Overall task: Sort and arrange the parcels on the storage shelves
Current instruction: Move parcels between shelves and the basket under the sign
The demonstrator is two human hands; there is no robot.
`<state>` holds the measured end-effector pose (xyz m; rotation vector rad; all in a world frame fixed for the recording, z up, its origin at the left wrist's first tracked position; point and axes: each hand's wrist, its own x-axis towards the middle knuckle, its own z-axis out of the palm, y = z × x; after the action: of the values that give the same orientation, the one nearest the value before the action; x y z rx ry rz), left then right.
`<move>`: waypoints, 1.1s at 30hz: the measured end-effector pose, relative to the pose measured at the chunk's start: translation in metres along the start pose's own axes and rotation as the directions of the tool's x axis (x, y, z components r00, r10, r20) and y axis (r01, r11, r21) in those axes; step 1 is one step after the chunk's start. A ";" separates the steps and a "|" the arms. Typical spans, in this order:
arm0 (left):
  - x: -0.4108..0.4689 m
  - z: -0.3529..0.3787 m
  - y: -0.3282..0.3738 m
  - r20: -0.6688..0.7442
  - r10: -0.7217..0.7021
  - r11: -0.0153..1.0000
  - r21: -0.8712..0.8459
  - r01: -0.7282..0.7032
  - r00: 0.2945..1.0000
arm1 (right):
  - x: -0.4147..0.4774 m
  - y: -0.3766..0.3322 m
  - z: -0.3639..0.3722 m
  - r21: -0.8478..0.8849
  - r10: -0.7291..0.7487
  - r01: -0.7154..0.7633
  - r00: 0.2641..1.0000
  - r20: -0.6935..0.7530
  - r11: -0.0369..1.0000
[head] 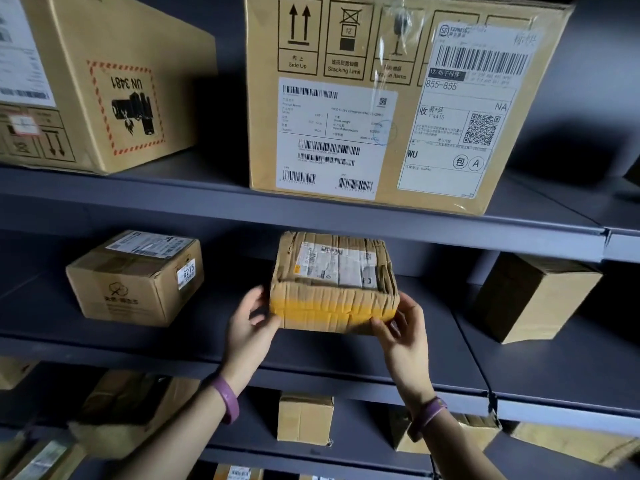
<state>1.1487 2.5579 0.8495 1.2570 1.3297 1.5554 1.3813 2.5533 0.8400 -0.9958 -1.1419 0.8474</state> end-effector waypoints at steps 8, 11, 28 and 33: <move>-0.002 -0.003 -0.008 -0.027 0.039 0.989 0.144 -0.035 0.999 | -0.010 0.010 -0.002 0.033 -0.019 0.017 0.999 0.042 0.999; -0.001 -0.004 -0.012 -0.030 0.048 0.992 0.120 -0.044 0.998 | -0.009 0.011 -0.001 0.010 0.003 -0.003 0.999 0.045 1.000; 0.012 -0.013 0.012 0.019 0.154 0.983 0.102 -0.155 0.988 | -0.001 0.014 -0.001 -0.201 0.124 -0.121 0.992 0.006 0.972; 0.007 0.010 0.045 0.159 0.328 0.941 0.038 -0.338 0.931 | -0.004 -0.002 -0.022 -0.208 0.050 -0.080 0.988 -0.149 0.975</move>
<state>1.1597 2.5578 0.8953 1.6764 1.1188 1.6139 1.4021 2.5445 0.8377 -1.2576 -1.0976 0.7022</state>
